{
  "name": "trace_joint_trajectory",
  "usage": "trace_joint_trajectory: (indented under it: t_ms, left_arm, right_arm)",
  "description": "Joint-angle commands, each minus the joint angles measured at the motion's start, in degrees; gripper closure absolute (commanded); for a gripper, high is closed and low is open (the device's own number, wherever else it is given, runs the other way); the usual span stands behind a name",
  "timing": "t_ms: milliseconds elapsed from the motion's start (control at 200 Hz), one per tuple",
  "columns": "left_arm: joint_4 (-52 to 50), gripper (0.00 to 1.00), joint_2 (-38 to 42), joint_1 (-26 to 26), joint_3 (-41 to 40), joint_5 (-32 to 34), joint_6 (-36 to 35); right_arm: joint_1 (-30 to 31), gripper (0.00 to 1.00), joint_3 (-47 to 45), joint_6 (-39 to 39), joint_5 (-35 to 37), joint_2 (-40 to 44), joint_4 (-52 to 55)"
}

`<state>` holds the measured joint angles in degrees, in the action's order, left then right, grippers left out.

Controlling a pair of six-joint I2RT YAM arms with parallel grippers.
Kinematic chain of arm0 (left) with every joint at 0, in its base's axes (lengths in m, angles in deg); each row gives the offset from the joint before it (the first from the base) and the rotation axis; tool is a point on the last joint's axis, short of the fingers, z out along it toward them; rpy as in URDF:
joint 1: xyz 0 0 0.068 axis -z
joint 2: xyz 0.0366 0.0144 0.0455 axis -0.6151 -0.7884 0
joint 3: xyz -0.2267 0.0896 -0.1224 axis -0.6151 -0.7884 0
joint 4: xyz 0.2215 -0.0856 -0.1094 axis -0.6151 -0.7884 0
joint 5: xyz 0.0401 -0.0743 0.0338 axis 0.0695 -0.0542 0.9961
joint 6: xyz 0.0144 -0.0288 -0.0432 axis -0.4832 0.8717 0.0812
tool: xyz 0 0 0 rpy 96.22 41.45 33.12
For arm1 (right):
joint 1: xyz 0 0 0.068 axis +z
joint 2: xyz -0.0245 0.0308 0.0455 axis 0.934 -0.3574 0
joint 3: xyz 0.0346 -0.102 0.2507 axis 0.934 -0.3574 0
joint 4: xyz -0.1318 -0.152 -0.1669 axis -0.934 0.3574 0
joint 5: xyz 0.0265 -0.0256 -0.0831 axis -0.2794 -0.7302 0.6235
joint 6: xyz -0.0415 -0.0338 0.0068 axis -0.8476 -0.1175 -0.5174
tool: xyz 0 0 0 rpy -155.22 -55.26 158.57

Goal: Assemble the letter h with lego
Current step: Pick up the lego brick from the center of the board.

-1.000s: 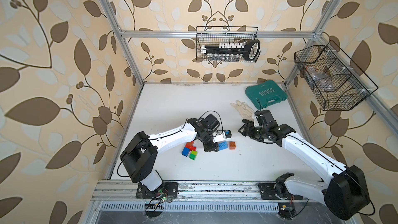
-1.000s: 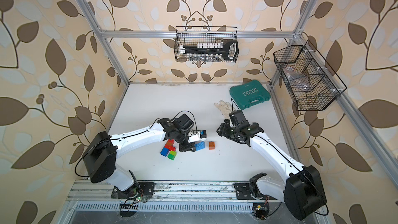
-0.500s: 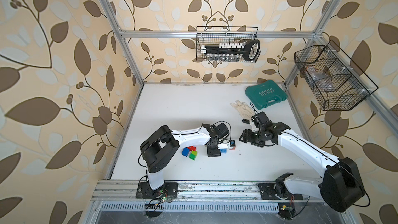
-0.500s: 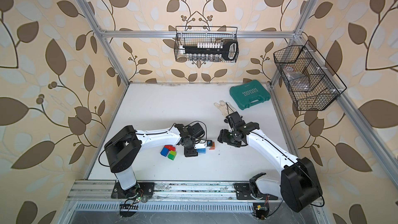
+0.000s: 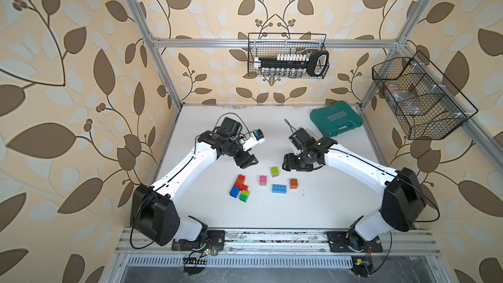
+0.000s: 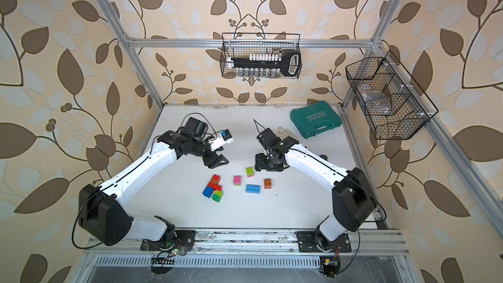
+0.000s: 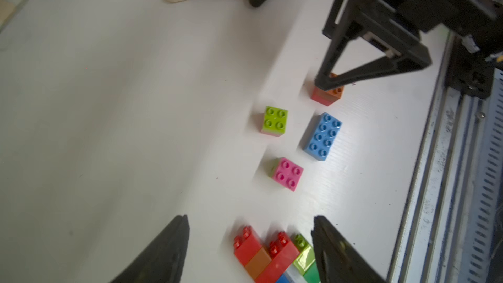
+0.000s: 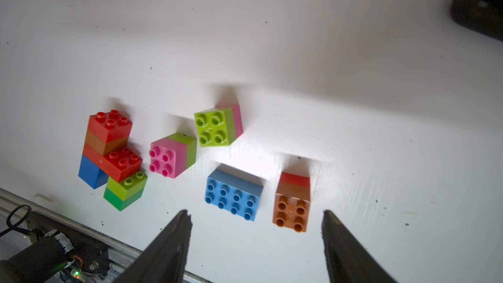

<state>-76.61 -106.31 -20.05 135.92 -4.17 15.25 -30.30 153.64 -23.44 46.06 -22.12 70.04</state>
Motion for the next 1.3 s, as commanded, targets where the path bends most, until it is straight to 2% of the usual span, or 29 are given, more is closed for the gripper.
trace_joint_trajectory:
  t_ms: [0, 60, 105, 150, 255, 320, 370, 465, 630, 800, 905, 975, 1120, 1295]
  left_arm:
    - [5.8, 0.16, 0.7, -8.7, -4.7, -1.9, 6.6]
    - [13.5, 0.05, 0.5, -12.1, -8.7, 6.7, 11.2]
    - [17.3, 0.04, -0.2, -13.8, -10.8, 11.5, 11.7]
    - [19.8, 0.03, -1.1, -15.5, -12.4, 13.1, 11.7]
    - [23.5, 0.01, -3.5, -18.7, -14.2, 11.2, 13.6]
    - [26.3, 0.01, -6.4, -19.7, -15.4, 12.5, 14.2]
    - [28.5, 0.01, -7.3, -20.5, -16.3, 13.2, 14.7]
    - [32.5, 0.01, -7.6, -22.4, -18.4, 14.5, 15.6]
    - [34.7, 0.01, -6.6, -25.5, -20.4, 15.1, 16.0]
    - [35.0, 0.01, -6.6, -26.3, -21.0, 14.3, 15.7]
    - [34.2, 0.01, -7.0, -26.5, -20.6, 14.5, 15.7]
    - [34.3, 0.01, -6.7, -26.7, -20.6, 15.0, 15.5]
    - [34.0, 0.01, -6.6, -26.9, -20.7, 14.0, 15.3]
    - [34.0, 0.01, -6.7, -27.1, -20.8, 14.1, 15.5]
  right_arm:
    - [4.2, 0.29, 5.9, 1.7, 4.5, -5.5, 3.7]
    - [5.4, 0.30, 8.2, 1.9, 4.9, -9.2, 4.4]
    - [5.7, 0.33, 10.3, 2.5, 5.1, -12.2, 6.2]
    - [6.3, 0.34, 11.9, 2.3, 5.6, -14.6, 6.8]
    - [7.3, 0.38, 14.1, 1.9, 6.2, -18.4, 6.8]
    - [7.3, 0.42, 15.2, 1.6, 6.1, -20.3, 6.7]
    - [7.4, 0.50, 15.6, 1.1, 7.1, -21.3, 5.7]
    - [7.2, 0.59, 15.3, 1.3, 8.0, -21.9, 4.0]
    - [7.3, 0.62, 16.6, 2.5, 8.6, -23.7, 4.4]
    - [7.3, 0.65, 16.1, 4.0, 8.5, -24.0, 4.4]
    - [7.4, 0.68, 14.3, 6.1, 9.3, -21.4, 3.6]
    - [7.6, 0.74, 11.6, 8.7, 9.7, -17.6, 1.8]
    - [8.8, 0.74, 6.1, 17.8, 11.3, -10.7, 0.0]
    - [11.9, 0.75, 4.9, 24.6, 11.2, -8.9, 3.0]
